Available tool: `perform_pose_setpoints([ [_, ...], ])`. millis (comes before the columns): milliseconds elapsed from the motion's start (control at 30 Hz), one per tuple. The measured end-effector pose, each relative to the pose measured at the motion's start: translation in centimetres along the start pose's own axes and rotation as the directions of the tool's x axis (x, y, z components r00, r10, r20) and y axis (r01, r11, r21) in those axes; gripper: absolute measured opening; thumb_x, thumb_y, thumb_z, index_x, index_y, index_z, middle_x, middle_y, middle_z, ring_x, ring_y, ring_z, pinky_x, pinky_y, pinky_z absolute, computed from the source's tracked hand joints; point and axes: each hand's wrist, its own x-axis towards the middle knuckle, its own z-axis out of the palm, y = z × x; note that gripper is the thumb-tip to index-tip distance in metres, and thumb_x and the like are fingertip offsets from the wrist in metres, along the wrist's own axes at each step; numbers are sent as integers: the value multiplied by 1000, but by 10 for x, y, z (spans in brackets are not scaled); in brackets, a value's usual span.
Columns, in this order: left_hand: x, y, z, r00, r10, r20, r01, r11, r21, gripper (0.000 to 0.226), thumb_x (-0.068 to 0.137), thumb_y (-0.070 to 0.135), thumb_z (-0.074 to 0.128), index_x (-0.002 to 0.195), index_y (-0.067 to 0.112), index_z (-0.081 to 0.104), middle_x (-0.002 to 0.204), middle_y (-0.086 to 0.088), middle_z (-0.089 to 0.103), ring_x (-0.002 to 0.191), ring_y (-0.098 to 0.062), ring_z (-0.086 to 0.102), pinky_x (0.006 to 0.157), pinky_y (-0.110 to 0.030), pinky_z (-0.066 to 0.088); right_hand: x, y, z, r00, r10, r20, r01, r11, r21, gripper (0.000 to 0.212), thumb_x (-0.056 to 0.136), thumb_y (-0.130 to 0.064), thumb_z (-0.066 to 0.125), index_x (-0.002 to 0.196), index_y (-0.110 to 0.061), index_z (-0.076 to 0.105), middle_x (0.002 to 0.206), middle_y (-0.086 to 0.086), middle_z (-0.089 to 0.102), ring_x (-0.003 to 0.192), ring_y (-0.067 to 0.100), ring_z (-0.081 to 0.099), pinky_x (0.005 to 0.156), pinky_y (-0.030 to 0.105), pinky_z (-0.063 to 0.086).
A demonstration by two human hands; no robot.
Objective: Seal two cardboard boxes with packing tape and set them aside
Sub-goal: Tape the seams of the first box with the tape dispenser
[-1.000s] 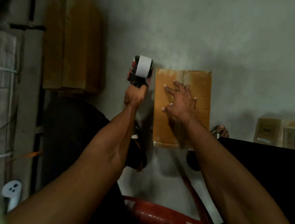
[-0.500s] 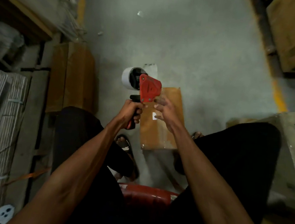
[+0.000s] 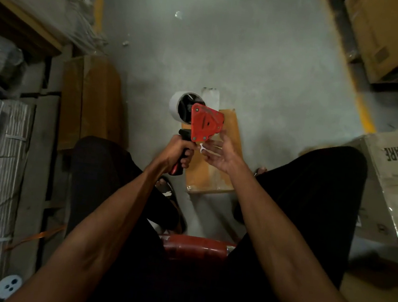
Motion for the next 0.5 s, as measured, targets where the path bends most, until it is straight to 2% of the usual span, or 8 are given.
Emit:
perform_pose_setpoints([
  [67, 1, -2, 2, 1000, 6, 18, -7, 1000, 20, 38, 85, 1, 59, 53, 18, 47, 51, -1, 30, 34, -15, 27, 43, -20, 24, -1, -3, 0, 999, 1, -48, 0, 1000, 23, 29, 102, -25, 51, 91, -4, 67, 92, 12, 70, 70, 23, 62, 58, 30, 53],
  [133, 1, -3, 3, 999, 17, 39, -19, 999, 41, 43, 85, -1, 59, 49, 21, 53, 52, -2, 31, 35, -15, 28, 43, -20, 24, 6, -3, -3, 994, -13, -108, 16, 999, 29, 26, 99, -4, 42, 87, -4, 66, 84, 11, 68, 68, 20, 59, 58, 27, 53],
  [300, 5, -3, -2, 998, 51, 35, -55, 989, 141, 30, 83, -3, 62, 61, 15, 56, 55, -4, 32, 37, -13, 26, 44, -23, 19, 19, -11, -13, 992, -50, -119, 56, 997, 44, 30, 98, 1, 37, 81, -7, 60, 64, 6, 65, 59, 16, 57, 51, 24, 51],
  [400, 11, 0, -7, 996, 85, 35, -92, 961, 262, 27, 84, -2, 68, 67, 14, 54, 52, -3, 35, 38, -13, 27, 42, -21, 20, 38, -17, -18, 963, -167, -214, 168, 986, -16, 23, 92, 10, 53, 74, -3, 62, 50, 5, 61, 45, 16, 56, 45, 24, 48],
  [500, 21, 11, -15, 987, 145, 70, -161, 884, 439, 25, 80, 3, 65, 62, 18, 58, 50, 3, 42, 42, -16, 32, 41, -22, 26, 59, -21, -22, 887, -289, -360, 256, 957, -137, 21, 81, 11, 67, 68, -6, 66, 60, 7, 60, 58, 21, 57, 53, 30, 49],
])
